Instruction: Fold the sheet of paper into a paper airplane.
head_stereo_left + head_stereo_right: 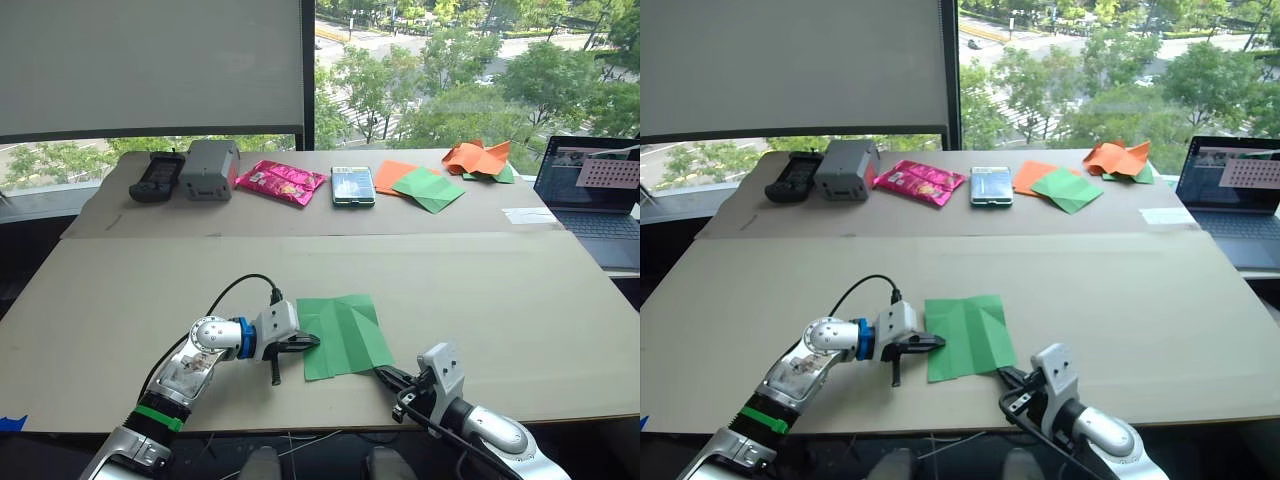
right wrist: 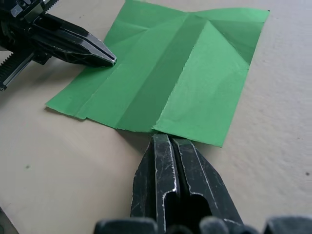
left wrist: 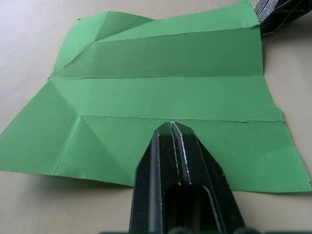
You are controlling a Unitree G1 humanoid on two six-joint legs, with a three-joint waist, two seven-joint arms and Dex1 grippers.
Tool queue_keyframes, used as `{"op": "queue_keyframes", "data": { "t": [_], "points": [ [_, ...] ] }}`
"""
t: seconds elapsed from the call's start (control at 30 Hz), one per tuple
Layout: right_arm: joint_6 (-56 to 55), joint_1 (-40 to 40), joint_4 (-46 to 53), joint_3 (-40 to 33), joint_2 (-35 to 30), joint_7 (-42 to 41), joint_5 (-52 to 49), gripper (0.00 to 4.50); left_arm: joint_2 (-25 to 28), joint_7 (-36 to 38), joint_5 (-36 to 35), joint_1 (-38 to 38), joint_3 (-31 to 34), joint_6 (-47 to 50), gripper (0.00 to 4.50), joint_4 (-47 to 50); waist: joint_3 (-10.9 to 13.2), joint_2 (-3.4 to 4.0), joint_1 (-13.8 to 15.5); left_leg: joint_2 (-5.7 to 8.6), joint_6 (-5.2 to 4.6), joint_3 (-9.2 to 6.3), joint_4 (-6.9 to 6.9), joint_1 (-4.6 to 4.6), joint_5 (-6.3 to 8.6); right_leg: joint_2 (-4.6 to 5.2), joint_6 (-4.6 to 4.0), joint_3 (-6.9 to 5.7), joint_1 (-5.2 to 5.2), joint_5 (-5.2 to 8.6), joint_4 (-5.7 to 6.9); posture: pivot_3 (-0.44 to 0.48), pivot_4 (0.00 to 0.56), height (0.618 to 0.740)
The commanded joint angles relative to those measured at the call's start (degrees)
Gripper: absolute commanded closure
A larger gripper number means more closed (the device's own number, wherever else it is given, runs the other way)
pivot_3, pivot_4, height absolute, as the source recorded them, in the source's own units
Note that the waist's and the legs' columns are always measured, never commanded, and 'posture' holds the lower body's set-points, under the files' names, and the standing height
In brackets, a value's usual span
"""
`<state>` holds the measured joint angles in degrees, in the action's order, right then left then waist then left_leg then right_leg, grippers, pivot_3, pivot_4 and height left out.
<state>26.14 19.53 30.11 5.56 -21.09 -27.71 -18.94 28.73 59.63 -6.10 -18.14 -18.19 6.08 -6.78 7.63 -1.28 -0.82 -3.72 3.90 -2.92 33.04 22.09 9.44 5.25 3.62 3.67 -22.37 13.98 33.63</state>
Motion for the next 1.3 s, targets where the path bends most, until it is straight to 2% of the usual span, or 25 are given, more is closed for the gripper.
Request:
{"op": "queue_keyframes", "data": {
  "t": [0.03, 0.27, 0.43, 0.83, 1.3],
  "points": [
    [-2.7, 0.8, -0.4, -1.4, 1.8, 0.4, -1.3, 4.46, 0.9, 0.3, 2.1, 0.2, -1.0, 0.4, 4.50, -1.9, 0.0, 0.00, 0.0, 0.00, 0.00, 0.00, 0.00, 0.00, 0.00, 0.00, 0.00, 0.00, 0.00, 0.00, 0.00, 0.000, 0.150, 0.718],
    [-3.6, -0.8, -1.5, -2.0, 6.5, 1.2, -3.8, 4.46, 0.9, 0.3, 1.9, 0.0, -0.8, 0.8, 4.50, -1.6, 0.0, -0.03, 0.0, -0.05, 0.00, -0.01, -0.07, 0.00, 0.00, -0.02, 0.00, -0.02, -0.03, 0.00, -0.01, 0.000, 0.150, 0.718],
    [-2.7, -2.8, -1.3, -2.8, 7.2, 0.5, -5.9, 4.46, 0.9, 0.2, 1.8, -0.3, -0.5, 0.9, 4.50, -1.7, -0.1, 0.16, 0.1, -0.03, 0.00, 0.00, -0.09, 0.12, 0.00, 0.00, 0.00, -0.05, -0.13, 0.00, -0.01, 0.000, 0.150, 0.718],
    [0.6, -9.3, -0.5, 1.4, 4.3, -2.9, -7.7, 4.46, 1.3, -0.2, 1.9, 0.5, -0.3, 1.1, 4.50, -1.0, -0.2, 0.35, 0.0, -0.04, -0.01, 0.01, -0.09, 0.12, 0.00, -0.02, 0.00, -0.04, -0.14, 0.00, 0.01, 0.000, 0.150, 0.718],
    [4.5, -22.0, -8.1, 9.6, 1.1, -7.5, -4.0, 4.46, 2.6, -1.2, 1.7, 2.0, 0.6, 1.9, 4.50, 1.1, -0.3, 0.38, -0.1, -0.05, -0.02, 0.00, -0.10, 0.11, -0.01, -0.08, 0.00, -0.04, -0.17, 0.00, 0.05, 0.000, 0.150, 0.718]
  ]
}}
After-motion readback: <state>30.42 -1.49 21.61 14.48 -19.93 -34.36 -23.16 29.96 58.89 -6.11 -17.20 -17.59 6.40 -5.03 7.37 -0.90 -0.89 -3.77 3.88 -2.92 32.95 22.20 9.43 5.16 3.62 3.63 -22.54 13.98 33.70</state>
